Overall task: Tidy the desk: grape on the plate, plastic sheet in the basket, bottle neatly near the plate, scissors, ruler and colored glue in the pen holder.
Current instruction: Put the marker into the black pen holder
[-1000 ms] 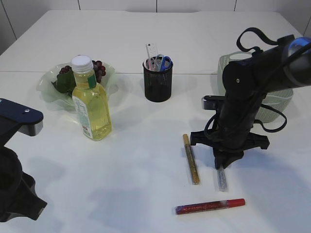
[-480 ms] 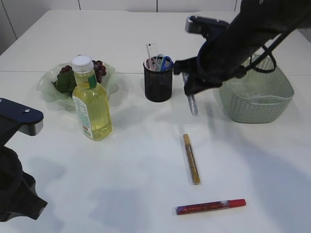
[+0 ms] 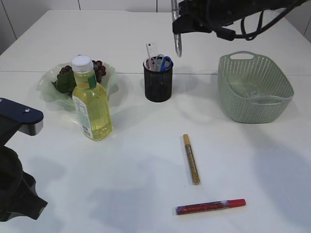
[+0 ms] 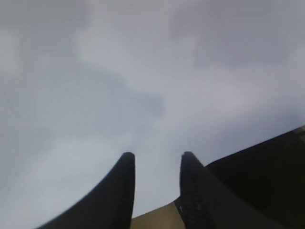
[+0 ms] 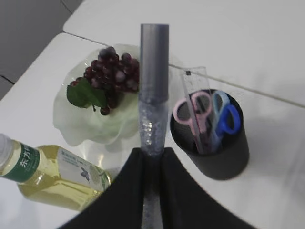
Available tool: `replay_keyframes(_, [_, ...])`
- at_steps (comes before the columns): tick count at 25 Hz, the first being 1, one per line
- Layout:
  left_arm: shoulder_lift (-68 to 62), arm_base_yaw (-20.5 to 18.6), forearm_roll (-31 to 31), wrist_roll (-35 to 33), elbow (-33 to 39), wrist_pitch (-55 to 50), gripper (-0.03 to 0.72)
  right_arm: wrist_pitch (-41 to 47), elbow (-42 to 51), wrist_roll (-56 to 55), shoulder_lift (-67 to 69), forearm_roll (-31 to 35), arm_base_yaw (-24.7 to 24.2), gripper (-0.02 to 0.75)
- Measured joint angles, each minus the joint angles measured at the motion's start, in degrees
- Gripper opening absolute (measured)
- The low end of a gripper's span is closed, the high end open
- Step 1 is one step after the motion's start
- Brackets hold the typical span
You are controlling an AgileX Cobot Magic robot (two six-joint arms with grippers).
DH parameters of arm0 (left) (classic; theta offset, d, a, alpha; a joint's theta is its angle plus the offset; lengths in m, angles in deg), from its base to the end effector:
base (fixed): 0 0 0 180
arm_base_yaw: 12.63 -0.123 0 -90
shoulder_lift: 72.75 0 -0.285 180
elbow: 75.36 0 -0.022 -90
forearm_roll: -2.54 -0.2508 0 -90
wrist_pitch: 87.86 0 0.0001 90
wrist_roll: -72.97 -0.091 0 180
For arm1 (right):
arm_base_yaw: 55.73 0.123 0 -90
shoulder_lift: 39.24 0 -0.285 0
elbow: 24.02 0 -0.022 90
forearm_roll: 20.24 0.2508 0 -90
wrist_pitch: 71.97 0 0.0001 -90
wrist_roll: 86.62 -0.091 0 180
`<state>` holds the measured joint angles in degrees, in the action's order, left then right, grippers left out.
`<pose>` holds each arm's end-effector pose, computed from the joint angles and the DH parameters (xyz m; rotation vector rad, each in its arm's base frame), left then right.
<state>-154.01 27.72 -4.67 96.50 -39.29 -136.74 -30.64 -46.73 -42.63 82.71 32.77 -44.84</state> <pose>0.1667 -0.1303 0.2212 0.5229 2.8341 -0.0560 0.4460 0.1348 0.2996 -0.4969 2.1427 0.7292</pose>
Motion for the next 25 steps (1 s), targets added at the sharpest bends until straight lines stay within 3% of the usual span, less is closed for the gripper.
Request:
replay_keyframes(13, [0.0,0.0,0.0,0.0,0.0,-2.8,0.239,-1.9,-5.5,44.2,13.7,32.1,0.0,0.082])
replay_keyframes(14, [0.0,2.8,0.0,0.0,0.0,-2.8,0.239,-2.0,-5.6,48.2,14.4,34.8,0.0,0.082])
replay_keyframes(18, [0.0,0.5,-0.1,0.0,0.0,-2.9,0.239,-2.8,-6.0,60.7,17.7,45.9,0.0,0.082])
replay_keyframes(25, [0.0,0.5,-0.1,0.0,0.0,-2.9,0.238,-3.0,-7.5,70.0,22.0,48.9,0.0,0.088])
